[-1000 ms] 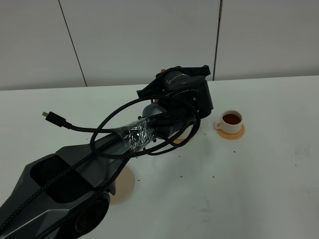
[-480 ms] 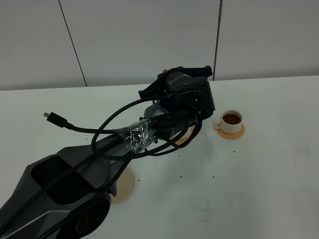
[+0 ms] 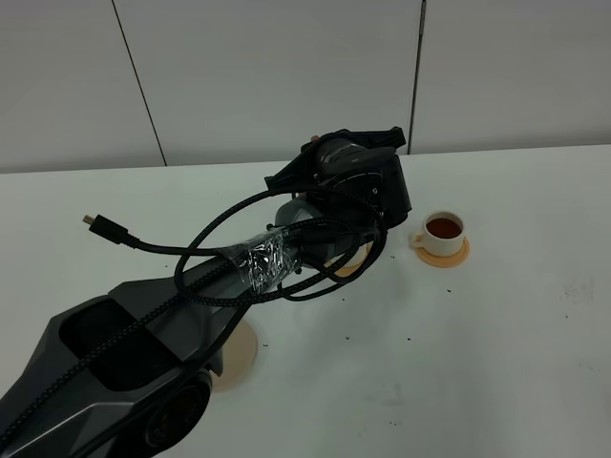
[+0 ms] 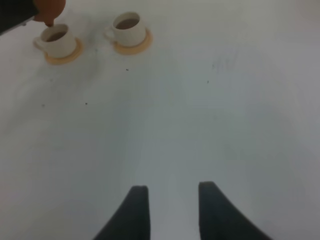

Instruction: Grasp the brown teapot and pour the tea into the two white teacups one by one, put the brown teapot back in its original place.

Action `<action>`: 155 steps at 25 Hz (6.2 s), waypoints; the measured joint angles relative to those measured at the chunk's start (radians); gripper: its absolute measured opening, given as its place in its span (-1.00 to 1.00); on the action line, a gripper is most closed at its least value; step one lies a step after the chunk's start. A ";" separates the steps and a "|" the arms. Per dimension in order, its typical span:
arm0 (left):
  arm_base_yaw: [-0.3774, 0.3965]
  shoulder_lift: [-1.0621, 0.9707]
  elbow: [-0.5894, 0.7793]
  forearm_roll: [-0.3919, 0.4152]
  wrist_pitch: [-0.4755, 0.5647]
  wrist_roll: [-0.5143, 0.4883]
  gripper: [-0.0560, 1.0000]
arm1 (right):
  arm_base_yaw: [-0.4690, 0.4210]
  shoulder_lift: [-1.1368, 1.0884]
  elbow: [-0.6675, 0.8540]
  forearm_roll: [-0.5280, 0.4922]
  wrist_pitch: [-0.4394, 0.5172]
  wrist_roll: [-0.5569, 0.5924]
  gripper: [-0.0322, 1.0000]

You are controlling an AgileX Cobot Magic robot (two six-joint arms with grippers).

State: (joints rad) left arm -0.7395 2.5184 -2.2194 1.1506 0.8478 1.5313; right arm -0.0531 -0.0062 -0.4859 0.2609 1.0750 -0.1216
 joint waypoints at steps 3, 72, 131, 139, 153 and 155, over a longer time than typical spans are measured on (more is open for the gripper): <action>0.001 0.000 0.000 -0.004 0.005 -0.008 -0.56 | 0.000 0.000 0.000 0.000 0.000 0.000 -0.47; 0.345 -0.077 0.000 -0.909 0.322 -0.407 -0.56 | 0.000 0.000 0.000 0.000 0.000 0.000 -0.47; 0.289 -0.656 0.807 -1.016 0.337 -1.370 -0.56 | 0.000 0.000 0.000 0.000 0.000 0.000 -0.47; 0.290 -0.684 1.001 -0.999 0.126 -1.713 -0.56 | 0.000 0.000 0.000 0.000 0.000 0.000 -0.47; 0.290 -0.684 1.056 -1.060 -0.019 -1.850 -0.56 | 0.000 0.000 0.000 0.000 0.000 0.000 -0.47; 0.290 -0.684 1.056 -1.065 -0.019 -1.850 -0.56 | 0.000 0.000 0.000 0.000 0.000 0.000 -0.47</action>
State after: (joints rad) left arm -0.4497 1.8340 -1.1630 0.0857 0.8284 -0.3190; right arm -0.0531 -0.0062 -0.4859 0.2609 1.0750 -0.1214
